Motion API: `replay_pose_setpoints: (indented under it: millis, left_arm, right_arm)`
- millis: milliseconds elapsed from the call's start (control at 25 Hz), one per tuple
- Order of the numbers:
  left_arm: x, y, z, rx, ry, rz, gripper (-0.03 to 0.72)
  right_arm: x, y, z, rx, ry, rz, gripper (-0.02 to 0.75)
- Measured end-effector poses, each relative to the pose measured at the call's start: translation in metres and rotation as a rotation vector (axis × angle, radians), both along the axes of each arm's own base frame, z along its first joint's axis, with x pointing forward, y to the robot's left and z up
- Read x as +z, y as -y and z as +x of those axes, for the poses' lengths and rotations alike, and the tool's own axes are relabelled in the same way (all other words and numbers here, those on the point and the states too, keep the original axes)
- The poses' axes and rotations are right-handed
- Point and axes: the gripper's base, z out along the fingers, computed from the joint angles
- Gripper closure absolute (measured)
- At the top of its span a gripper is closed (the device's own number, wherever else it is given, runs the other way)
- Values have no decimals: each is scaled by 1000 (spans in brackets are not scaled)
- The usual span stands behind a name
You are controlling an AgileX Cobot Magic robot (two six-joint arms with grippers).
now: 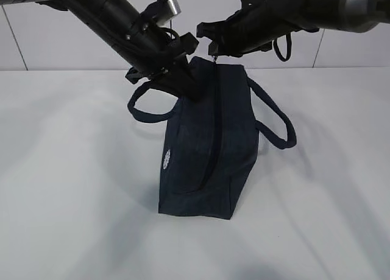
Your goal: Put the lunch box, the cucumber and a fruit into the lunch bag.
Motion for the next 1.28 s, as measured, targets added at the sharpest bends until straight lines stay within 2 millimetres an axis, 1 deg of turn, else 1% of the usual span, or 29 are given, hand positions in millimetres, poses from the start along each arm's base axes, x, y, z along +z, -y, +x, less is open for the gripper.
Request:
replay_pose_setpoints:
  millis: [120, 320, 520, 640, 880, 1000, 1280]
  left_arm:
    - [0, 8, -6, -38, 17, 7, 694]
    - [-3, 19, -14, -100, 55, 62, 694]
    - [-5, 28, -23, -148, 83, 106, 695]
    - [-4, 32, -27, -171, 102, 130, 696]
    - [8, 30, -33, -195, 159, 168, 696]
    - [10, 29, -33, -199, 168, 179, 696]
    - [9, 29, -34, -209, 162, 188, 696]
  right_arm:
    - [-4, 0, 1, 0, -8, -2, 738]
    - [-26, -2, 3, 12, -69, -16, 738]
    - [-29, 0, 2, 7, -97, -10, 738]
    - [-30, 6, 3, -5, -131, 0, 738]
    - [-32, 14, 2, -8, -172, 0, 738]
    - [-33, 13, 2, -6, -177, -1, 738]
    - [-51, 12, 3, 6, -236, -11, 738]
